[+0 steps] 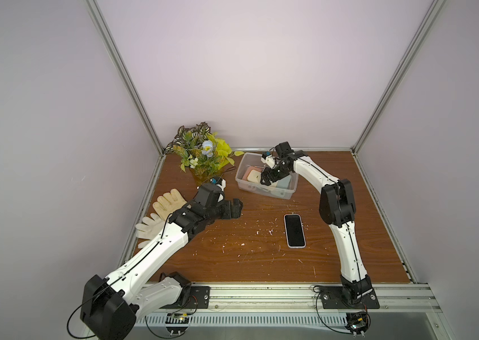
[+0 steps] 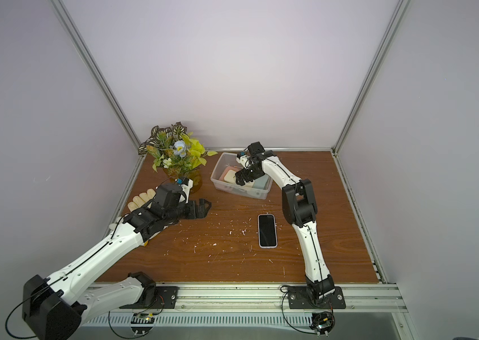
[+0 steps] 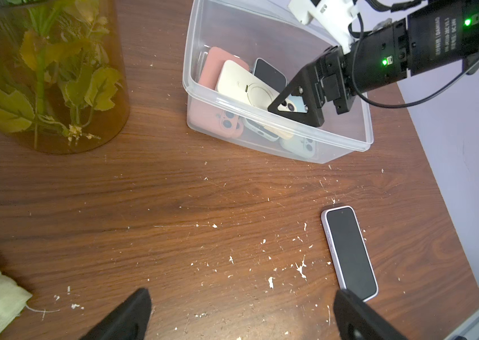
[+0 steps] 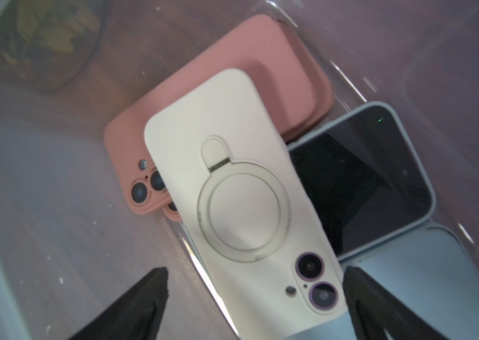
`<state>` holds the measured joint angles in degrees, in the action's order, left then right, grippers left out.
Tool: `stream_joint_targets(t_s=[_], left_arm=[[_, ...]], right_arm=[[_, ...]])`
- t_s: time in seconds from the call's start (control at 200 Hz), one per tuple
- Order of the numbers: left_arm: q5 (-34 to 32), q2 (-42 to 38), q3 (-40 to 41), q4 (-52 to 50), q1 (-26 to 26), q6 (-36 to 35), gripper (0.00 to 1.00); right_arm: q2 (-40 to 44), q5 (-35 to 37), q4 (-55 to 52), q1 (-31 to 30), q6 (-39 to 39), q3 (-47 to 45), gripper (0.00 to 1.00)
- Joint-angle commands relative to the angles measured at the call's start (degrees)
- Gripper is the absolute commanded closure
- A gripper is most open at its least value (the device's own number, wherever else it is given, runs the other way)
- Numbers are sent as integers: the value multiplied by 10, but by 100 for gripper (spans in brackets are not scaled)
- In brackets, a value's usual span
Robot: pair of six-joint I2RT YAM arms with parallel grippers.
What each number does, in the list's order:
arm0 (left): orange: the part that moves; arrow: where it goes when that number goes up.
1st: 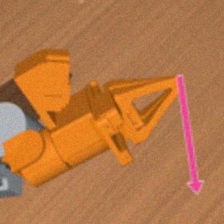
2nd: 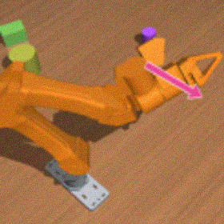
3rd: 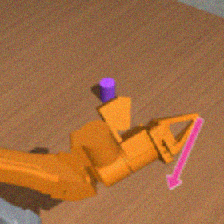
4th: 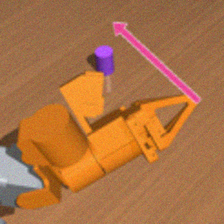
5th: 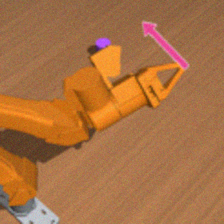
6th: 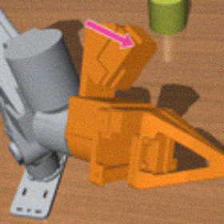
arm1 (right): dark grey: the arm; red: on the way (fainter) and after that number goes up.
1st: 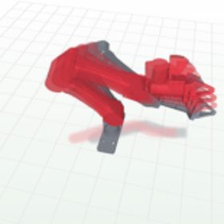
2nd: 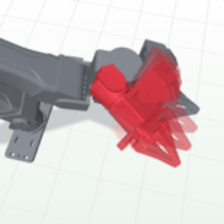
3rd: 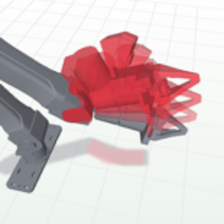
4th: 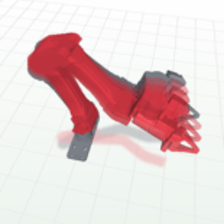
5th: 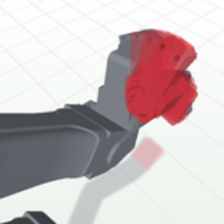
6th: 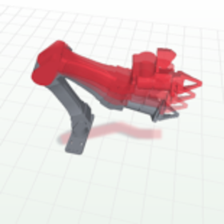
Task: Take the phone out of the storage box
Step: Adjust the storage box at the center of the board, then pick up the phone from the storage box.
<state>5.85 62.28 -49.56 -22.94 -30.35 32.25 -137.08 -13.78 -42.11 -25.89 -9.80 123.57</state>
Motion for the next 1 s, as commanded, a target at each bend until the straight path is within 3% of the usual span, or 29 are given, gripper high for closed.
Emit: stream_joint_targets(t_s=[0.0,0.14,0.36,0.56,0.821,0.991], left_arm=[[10,-3,4,-5,6,2,0],[7,-15,14,-5,6,5,0],[0,-34,34,-4,6,12,0],[6,-33,39,-1,7,14,0],[7,-36,36,-21,7,6,0],[10,-29,37,-17,9,5,0]], right_arm=[[-23,21,-41,-15,-60,33,1],[-18,35,-43,-34,-72,11,1],[0,-1,-68,-75,-80,-13,1],[-17,61,-60,-79,-82,15,1],[-55,-8,-60,-59,-80,32,1],[-72,62,-59,-73,-69,27,1]])
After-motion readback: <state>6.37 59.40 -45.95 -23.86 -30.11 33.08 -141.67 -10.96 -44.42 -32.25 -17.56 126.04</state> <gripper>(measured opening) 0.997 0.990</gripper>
